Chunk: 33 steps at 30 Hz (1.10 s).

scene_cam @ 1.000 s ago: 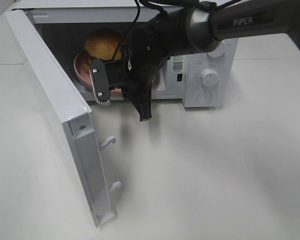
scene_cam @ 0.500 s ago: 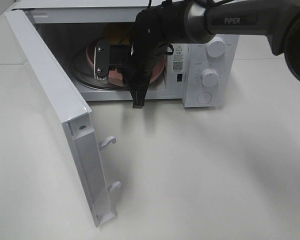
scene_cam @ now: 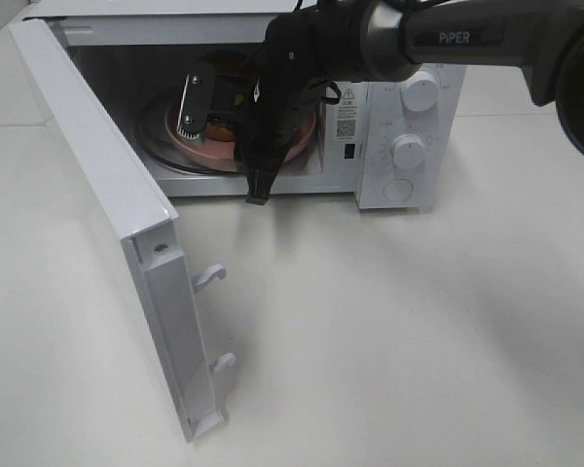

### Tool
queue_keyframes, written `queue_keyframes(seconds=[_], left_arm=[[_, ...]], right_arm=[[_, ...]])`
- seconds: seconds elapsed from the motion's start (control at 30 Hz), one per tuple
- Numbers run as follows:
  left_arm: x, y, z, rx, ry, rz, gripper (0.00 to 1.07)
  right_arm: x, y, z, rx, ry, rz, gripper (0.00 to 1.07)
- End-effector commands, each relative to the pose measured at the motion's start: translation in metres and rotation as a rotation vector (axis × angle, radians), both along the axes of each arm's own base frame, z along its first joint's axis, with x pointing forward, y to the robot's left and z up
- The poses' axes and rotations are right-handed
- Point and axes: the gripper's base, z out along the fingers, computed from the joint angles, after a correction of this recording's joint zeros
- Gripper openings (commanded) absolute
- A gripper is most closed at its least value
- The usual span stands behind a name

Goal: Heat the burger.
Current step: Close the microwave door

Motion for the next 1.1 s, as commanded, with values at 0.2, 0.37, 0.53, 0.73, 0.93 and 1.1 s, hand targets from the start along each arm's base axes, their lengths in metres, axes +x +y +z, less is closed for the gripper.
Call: queue_keyframes(seconds=[0.2,0.37,0.53,0.73,0.93,1.1], left_arm=[[-0.003,0.0,0.0,-0.004,-0.028,-0.003,0.0],[-0.003,0.0,0.0,-0.004,-0.028,-0.003,0.0],[-0.003,0.0,0.0,-0.004,-0.028,-0.003,0.0],[-0.003,0.0,0.0,-0.004,-0.028,-0.003,0.0],[-0.003,0.0,0.0,-0.004,-0.028,-0.003,0.0],[-0.003,0.0,0.0,-0.004,-0.028,-0.003,0.0]], right_arm=[[-0.002,-0.002,0.022,0.131,0.069,-0.221,0.62],[-0.007,-0.006,0.033,0.16,0.114,-0.309,0.66],[-0.011,-0.01,0.043,0.18,0.162,-0.398,0.66],[-0.018,-0.014,0.059,0.225,0.218,-0.516,0.66],[-0.034,-0.017,0.069,0.23,0.377,-0.626,0.68],[-0.044,-0.02,0.076,0.235,0.486,-0.727,0.74]])
